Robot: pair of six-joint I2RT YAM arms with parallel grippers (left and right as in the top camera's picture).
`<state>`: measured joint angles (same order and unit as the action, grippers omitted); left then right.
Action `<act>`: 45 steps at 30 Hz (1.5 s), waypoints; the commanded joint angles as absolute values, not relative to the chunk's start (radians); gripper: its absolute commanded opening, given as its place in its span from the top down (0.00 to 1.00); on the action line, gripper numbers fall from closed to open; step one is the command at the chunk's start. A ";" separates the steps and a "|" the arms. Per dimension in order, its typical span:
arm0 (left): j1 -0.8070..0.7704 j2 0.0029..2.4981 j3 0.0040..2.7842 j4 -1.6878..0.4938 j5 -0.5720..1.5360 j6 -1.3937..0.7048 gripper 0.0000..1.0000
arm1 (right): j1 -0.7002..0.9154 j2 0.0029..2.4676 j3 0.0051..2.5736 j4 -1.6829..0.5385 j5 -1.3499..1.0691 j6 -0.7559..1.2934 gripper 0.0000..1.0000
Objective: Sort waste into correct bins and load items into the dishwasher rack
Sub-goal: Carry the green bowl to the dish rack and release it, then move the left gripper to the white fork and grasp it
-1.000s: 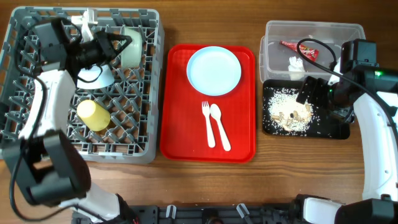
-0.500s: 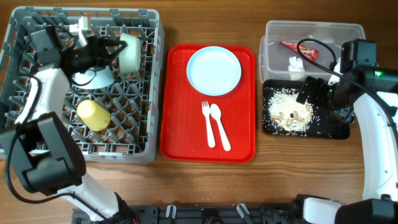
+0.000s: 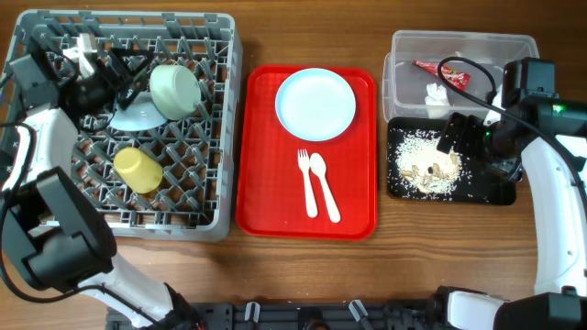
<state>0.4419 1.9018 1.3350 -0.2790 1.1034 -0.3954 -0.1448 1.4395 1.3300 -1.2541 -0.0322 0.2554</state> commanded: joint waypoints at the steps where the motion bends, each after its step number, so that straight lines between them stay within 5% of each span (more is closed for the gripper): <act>1: 0.462 1.883 1.330 -0.270 1.106 -0.409 0.00 | -0.146 1.428 1.328 -1.259 -0.023 0.236 0.00; 9: 0.456 1.692 1.330 -0.294 1.100 -0.408 0.00 | -0.146 1.428 1.328 -1.258 -0.023 0.236 0.00; 14: 0.389 1.567 1.330 -0.497 0.870 -0.408 0.00 | -0.146 1.428 1.328 -1.258 -0.023 0.236 0.00; 20: 0.123 1.463 1.330 -0.808 0.427 -0.410 0.00 | -0.146 1.428 1.328 -1.258 -0.027 0.236 0.00; 30: -0.375 1.512 1.328 -0.910 0.039 -0.610 0.00 | -0.146 1.428 1.328 -1.258 -0.027 0.236 0.00; 37: -0.592 1.650 1.328 -0.881 -0.074 -0.823 0.00 | -0.146 1.428 1.328 -1.258 -0.027 0.236 0.00; 45: -0.670 1.837 1.328 -0.795 -0.083 -0.861 0.00 | -0.146 1.428 1.328 -1.259 -0.027 0.236 0.00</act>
<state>-0.6556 1.7626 1.3308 -0.8082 -0.0341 -0.8074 -0.1452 1.4395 1.3300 -1.2575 -0.0322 0.2554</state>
